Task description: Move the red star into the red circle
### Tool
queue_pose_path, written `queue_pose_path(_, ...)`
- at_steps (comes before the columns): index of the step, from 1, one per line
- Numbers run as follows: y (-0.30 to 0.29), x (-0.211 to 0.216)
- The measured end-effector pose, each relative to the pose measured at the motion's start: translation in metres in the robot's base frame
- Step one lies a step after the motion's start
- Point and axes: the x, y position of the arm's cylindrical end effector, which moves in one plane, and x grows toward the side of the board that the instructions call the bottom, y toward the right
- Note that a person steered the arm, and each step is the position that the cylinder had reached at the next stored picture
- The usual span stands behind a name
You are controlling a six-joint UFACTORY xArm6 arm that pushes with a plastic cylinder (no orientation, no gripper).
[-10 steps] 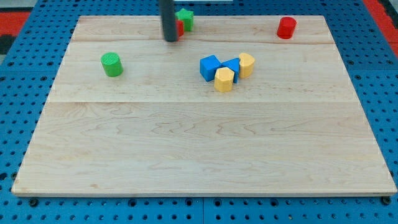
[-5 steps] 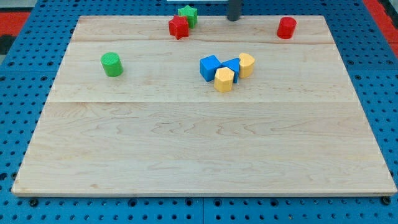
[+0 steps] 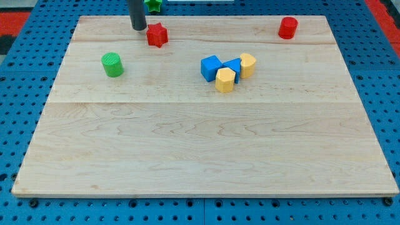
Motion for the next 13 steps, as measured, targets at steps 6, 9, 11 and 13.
queue_pose_path(6, 0.166, 0.023)
queue_pose_path(9, 0.106, 0.033)
queue_pose_path(11, 0.186, 0.054)
queue_pose_path(13, 0.277, 0.014)
